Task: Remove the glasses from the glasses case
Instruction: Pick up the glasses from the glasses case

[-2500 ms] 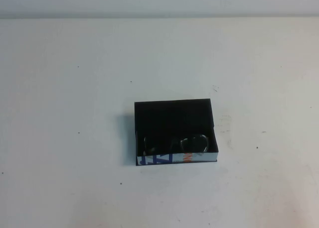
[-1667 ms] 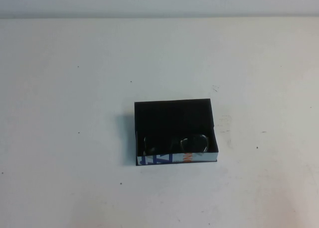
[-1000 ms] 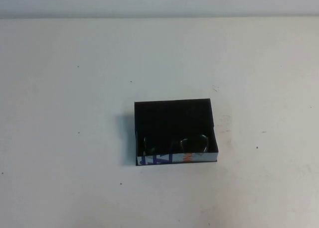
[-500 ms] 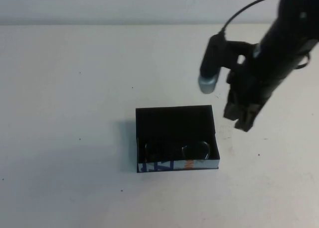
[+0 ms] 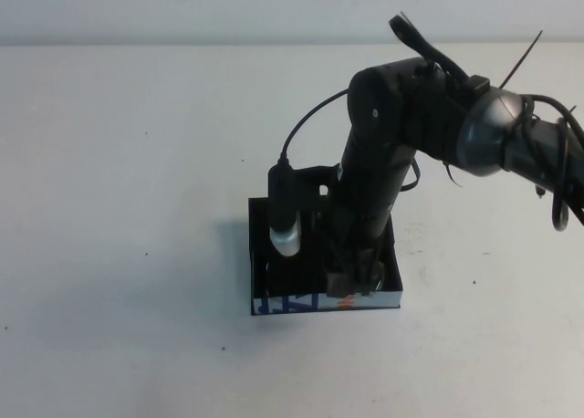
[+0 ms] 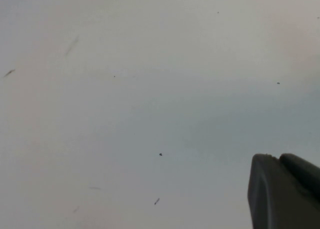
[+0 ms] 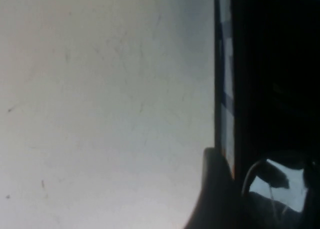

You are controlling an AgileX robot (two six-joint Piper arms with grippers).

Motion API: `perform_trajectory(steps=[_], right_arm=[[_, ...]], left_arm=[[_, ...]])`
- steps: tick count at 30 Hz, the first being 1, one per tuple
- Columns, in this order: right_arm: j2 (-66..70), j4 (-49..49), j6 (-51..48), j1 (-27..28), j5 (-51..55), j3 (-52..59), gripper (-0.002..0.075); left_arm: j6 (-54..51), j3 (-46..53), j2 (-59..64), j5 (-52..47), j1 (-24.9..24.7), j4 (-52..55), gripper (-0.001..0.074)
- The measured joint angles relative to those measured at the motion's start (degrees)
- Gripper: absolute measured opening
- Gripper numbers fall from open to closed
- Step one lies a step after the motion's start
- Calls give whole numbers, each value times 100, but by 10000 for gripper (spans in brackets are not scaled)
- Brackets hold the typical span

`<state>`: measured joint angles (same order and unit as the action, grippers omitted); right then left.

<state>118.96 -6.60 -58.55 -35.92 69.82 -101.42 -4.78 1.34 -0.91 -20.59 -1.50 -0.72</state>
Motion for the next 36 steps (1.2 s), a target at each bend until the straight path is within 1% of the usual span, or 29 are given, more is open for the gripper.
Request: perform_trajectory(steps=[7, 21, 28, 30, 33, 36], right_arm=[[13, 0, -11, -76, -258, -19, 332], [249, 177, -11, -65, -750, -24, 330], [352, 104, -11, -31, -811, -24, 323], [426, 67, -11, -10, -811, -24, 302], [467, 67, -11, 3, -811, -24, 227], [467, 29, 57, 3, -773, -33, 100]], left_arm=[[0, 0, 0, 0, 0, 0, -5], [0, 0, 0, 0, 0, 0, -5], [0, 0, 0, 0, 0, 0, -5], [0, 0, 0, 0, 0, 0, -5], [0, 0, 0, 0, 0, 0, -5], [0, 0, 0, 0, 0, 0, -5]])
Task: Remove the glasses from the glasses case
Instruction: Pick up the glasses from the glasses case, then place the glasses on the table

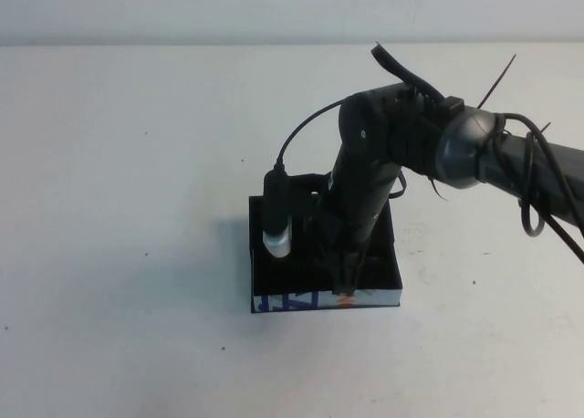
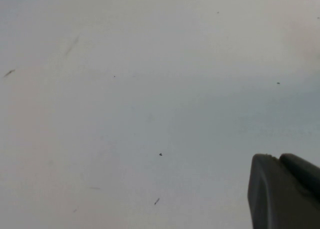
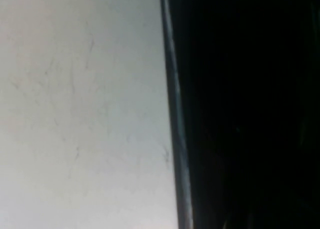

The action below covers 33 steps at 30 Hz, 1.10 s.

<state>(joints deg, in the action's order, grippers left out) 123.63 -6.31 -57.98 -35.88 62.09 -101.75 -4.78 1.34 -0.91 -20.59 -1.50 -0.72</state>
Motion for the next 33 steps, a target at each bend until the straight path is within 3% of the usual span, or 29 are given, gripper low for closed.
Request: perform_trajectory(steps=[2, 7, 13, 18, 24, 28, 33], right_arm=[[0, -26, 71, 2, 146, -90, 53], [-224, 114, 671, 51, 673, -736, 53], [-1324, 112, 3419, 360, 780, -932, 53], [-2546, -317, 4632, 1192, 800, 509, 53], [-3448, -1484, 4948, 2460, -52, 3208, 53], [-3532, -1427, 5104, 2623, -890, 4092, 53], [-3124, -1101, 5398, 2623, -1512, 4175, 51]], left_arm=[[0, 0, 0, 0, 0, 0, -5], [0, 0, 0, 0, 0, 0, -5], [0, 0, 0, 0, 0, 0, -5], [0, 0, 0, 0, 0, 0, -5], [0, 0, 0, 0, 0, 0, -5], [0, 0, 0, 0, 0, 0, -5], [0, 0, 0, 0, 0, 0, -5]])
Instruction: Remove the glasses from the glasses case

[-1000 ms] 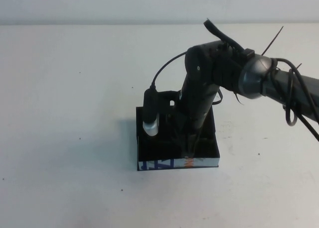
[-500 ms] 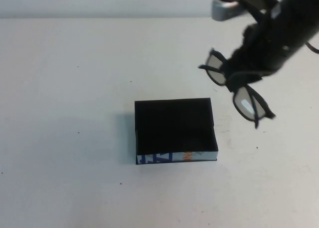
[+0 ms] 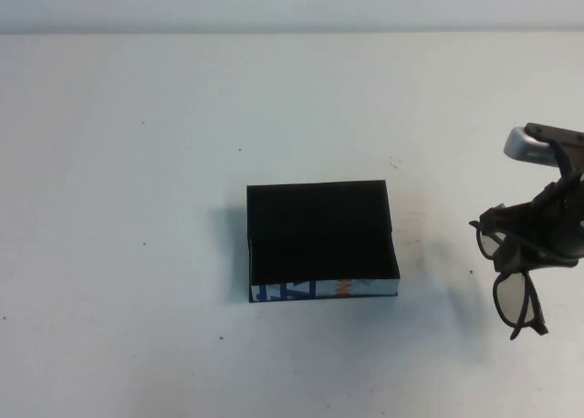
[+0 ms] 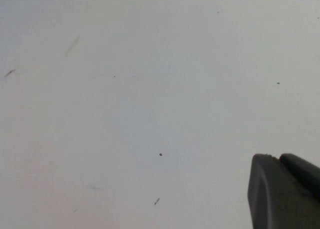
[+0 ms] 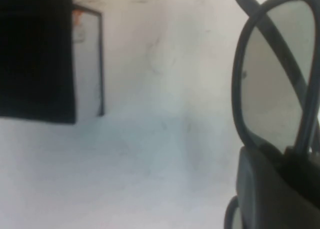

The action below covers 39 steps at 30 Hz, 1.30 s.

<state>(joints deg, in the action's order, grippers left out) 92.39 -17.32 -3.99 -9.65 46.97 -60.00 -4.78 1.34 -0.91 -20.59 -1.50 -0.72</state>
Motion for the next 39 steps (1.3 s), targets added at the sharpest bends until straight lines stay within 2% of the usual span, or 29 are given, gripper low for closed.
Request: perform_trajectory(steps=[4, 7, 15, 19, 22, 26, 33, 39], right_arm=[[425, 57, 30, 0, -300, 0, 66], [655, 66, 45, 0, -455, 0, 105], [785, 83, 44, 0, -521, -35, 293], [608, 158, 44, 0, -66, -188, 316], [-64, 281, 44, 0, 151, -182, 317], [-1570, 401, 44, 0, -119, 319, 277], [-4553, 471, 44, 0, -1608, 1995, 39], [-6602, 910, 44, 0, -1897, 2790, -11]], left_arm=[[0, 0, 0, 0, 0, 0, -5], [0, 0, 0, 0, 0, 0, -5], [0, 0, 0, 0, 0, 0, -5], [0, 0, 0, 0, 0, 0, -5], [0, 0, 0, 0, 0, 0, -5], [0, 0, 0, 0, 0, 0, -5], [0, 0, 0, 0, 0, 0, -5], [0, 0, 0, 0, 0, 0, -5]])
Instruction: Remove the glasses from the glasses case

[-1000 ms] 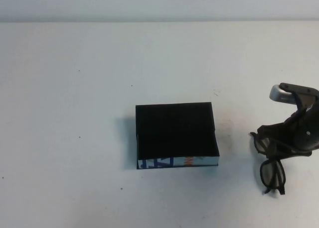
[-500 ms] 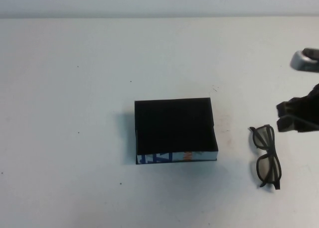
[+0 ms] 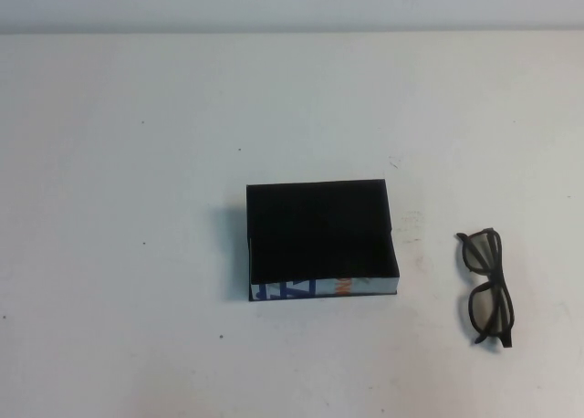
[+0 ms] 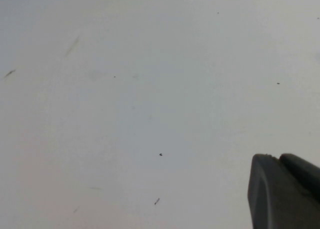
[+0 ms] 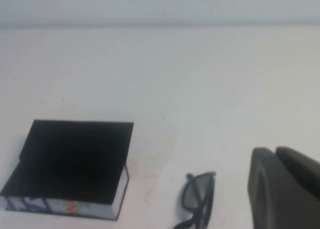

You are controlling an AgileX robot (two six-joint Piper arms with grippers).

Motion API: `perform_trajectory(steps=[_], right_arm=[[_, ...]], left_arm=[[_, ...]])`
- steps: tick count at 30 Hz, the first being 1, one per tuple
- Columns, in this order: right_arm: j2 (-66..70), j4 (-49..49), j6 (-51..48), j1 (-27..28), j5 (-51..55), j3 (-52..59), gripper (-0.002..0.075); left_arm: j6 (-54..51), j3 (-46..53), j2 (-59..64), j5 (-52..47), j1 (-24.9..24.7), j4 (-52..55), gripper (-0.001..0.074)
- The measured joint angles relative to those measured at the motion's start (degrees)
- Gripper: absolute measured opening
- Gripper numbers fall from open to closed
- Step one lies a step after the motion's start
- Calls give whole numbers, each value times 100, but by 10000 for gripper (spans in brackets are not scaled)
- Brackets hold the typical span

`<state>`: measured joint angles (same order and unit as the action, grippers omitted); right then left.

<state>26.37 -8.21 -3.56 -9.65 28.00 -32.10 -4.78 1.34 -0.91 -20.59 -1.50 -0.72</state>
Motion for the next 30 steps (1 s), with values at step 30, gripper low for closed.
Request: perform_trajectory(steps=[30], right_arm=[[-2700, 646, 1065, 511, -1110, 3366, -16]], left_arm=[[0, 0, 0, 0, 0, 0, -5]])
